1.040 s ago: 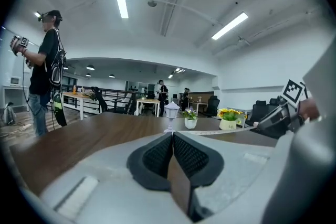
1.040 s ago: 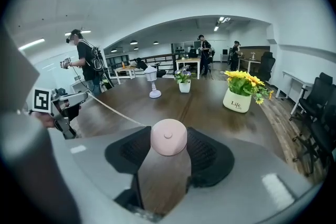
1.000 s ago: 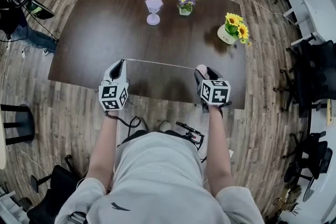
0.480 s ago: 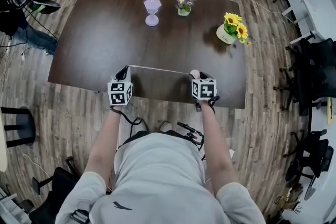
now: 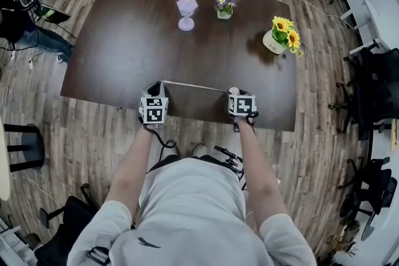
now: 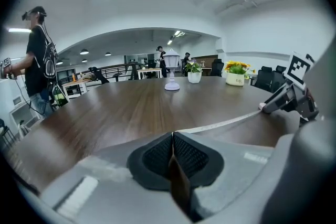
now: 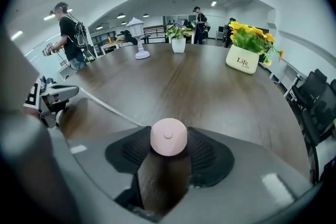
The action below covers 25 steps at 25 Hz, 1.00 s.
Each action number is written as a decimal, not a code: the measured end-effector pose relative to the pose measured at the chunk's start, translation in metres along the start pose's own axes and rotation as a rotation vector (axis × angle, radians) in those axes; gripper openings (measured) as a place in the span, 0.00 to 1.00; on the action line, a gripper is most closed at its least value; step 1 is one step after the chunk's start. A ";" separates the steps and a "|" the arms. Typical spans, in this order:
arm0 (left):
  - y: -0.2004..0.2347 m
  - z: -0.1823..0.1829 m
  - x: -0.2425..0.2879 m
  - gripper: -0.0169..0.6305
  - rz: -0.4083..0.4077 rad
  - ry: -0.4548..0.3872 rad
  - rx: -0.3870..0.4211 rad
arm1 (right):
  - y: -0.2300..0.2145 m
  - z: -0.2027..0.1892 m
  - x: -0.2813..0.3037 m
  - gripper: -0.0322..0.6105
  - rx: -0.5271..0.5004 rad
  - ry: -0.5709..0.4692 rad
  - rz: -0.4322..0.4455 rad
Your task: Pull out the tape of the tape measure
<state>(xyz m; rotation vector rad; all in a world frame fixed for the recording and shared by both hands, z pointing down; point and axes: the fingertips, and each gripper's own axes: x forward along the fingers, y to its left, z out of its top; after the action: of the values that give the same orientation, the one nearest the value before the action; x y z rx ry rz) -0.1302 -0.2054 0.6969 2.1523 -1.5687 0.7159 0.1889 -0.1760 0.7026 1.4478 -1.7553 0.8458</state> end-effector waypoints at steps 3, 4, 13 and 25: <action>0.000 -0.001 0.002 0.05 0.014 0.010 0.032 | 0.001 0.001 0.001 0.39 -0.003 0.000 0.016; 0.000 -0.001 0.002 0.05 0.018 0.008 0.037 | 0.001 0.001 0.001 0.39 -0.007 0.000 0.020; -0.004 0.008 -0.002 0.18 -0.015 -0.034 -0.016 | 0.004 -0.003 0.000 0.46 -0.002 -0.025 0.077; -0.015 0.065 -0.061 0.20 -0.102 -0.256 -0.069 | 0.009 0.045 -0.074 0.53 0.025 -0.345 0.129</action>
<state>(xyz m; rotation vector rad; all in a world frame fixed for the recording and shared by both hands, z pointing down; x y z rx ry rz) -0.1198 -0.1925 0.6080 2.3258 -1.5646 0.3595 0.1848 -0.1732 0.6161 1.5832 -2.1191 0.7160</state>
